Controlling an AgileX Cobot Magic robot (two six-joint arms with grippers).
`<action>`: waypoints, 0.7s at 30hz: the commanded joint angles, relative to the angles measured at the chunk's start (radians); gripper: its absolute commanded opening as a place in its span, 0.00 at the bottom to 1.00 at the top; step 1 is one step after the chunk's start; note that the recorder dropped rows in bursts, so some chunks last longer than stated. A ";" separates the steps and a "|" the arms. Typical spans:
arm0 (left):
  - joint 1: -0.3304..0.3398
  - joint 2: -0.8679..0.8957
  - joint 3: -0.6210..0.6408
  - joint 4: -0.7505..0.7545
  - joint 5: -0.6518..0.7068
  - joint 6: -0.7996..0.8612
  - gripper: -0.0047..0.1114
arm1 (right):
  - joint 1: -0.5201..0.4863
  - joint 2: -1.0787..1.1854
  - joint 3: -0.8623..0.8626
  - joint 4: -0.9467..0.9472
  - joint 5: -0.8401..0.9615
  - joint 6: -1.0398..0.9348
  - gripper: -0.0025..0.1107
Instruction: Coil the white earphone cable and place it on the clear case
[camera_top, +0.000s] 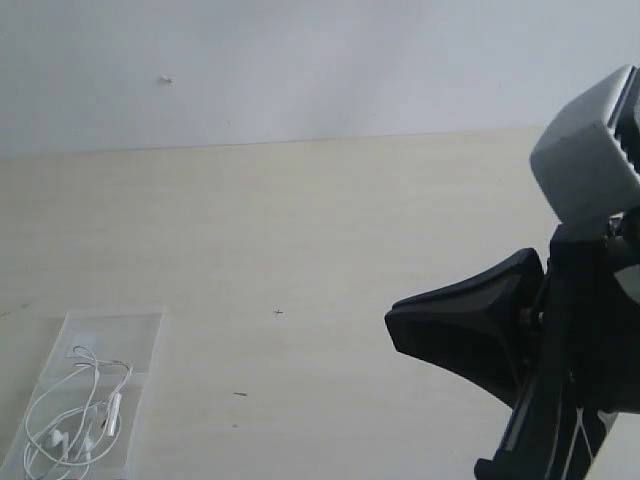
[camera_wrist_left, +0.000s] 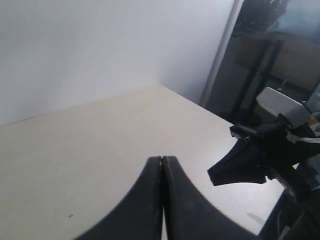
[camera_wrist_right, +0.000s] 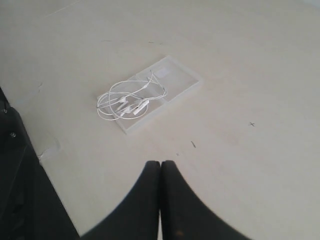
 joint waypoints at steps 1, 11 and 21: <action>0.002 -0.045 0.040 -0.072 0.000 0.035 0.04 | 0.000 -0.008 0.005 0.004 0.005 0.012 0.02; 0.002 -0.063 0.058 -0.176 0.073 0.025 0.04 | 0.000 -0.008 0.005 0.004 0.005 0.015 0.02; 0.002 -0.063 0.056 -0.182 0.068 0.036 0.04 | 0.000 -0.008 0.005 0.004 0.005 0.015 0.02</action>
